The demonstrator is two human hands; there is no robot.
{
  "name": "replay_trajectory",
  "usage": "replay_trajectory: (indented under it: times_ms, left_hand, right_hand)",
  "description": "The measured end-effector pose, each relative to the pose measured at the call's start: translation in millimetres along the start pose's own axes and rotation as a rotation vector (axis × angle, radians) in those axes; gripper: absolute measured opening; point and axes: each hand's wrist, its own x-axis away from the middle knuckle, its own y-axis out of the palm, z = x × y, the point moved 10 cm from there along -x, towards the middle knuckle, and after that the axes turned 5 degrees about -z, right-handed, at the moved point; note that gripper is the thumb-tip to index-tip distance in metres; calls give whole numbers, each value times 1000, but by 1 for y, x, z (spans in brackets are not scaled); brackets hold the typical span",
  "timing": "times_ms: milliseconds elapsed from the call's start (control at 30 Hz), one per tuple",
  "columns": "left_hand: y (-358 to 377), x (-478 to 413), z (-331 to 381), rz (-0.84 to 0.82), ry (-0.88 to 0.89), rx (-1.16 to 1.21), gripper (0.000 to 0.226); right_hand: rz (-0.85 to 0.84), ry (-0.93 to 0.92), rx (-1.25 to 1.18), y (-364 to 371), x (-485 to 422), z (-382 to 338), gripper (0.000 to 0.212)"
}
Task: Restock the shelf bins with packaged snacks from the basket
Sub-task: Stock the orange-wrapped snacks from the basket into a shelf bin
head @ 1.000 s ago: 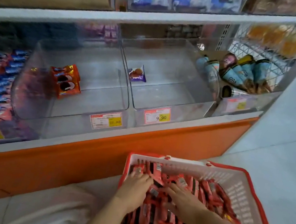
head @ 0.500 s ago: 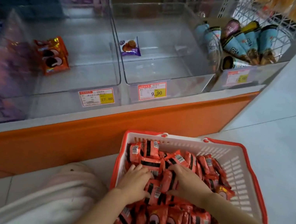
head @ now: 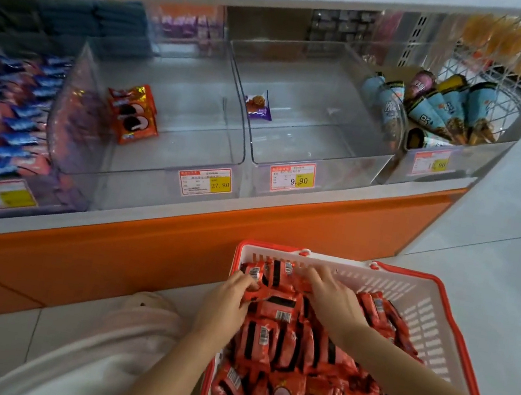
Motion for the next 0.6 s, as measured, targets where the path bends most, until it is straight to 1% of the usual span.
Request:
replay_trajectory:
  times_ms: [33, 67, 100, 133, 233, 300, 367, 400, 433, 500, 600]
  left_hand:
    - [8, 2, 2, -33, 20, 14, 24]
    - [16, 4, 5, -66, 39, 31, 29]
    - [23, 6, 8, -96, 52, 41, 32]
    - [29, 7, 10, -113, 60, 53, 32]
    - [34, 7, 11, -108, 38, 103, 22]
    - [32, 4, 4, -71, -3, 130, 24]
    - [28, 2, -5, -24, -58, 168, 19]
    - [26, 1, -10, -9, -98, 194, 10]
    - [24, 1, -13, 1, -130, 212, 7]
    - [18, 2, -21, 43, -191, 206, 21]
    - [7, 2, -32, 105, -256, 210, 26]
  right_hand:
    - [-43, -6, 41, 11, 3, 1, 62]
    - [-91, -12, 64, 24, 7, 3, 65]
    - [-128, -19, 60, 35, 13, 6, 63]
    - [-157, -21, 22, 44, 19, 9, 58]
    - [-206, 19, -152, 58, 36, 18, 37]
    - [-159, 110, -273, 53, 37, 23, 34]
    - [-65, 209, -352, 45, 31, 30, 40]
    - [-36, 248, -345, 42, 26, 33, 44]
    - [-28, 276, -324, 41, 20, 34, 47]
    - [-47, 308, -312, 45, 8, 35, 53]
    - [-74, 368, -388, 54, -3, 37, 61]
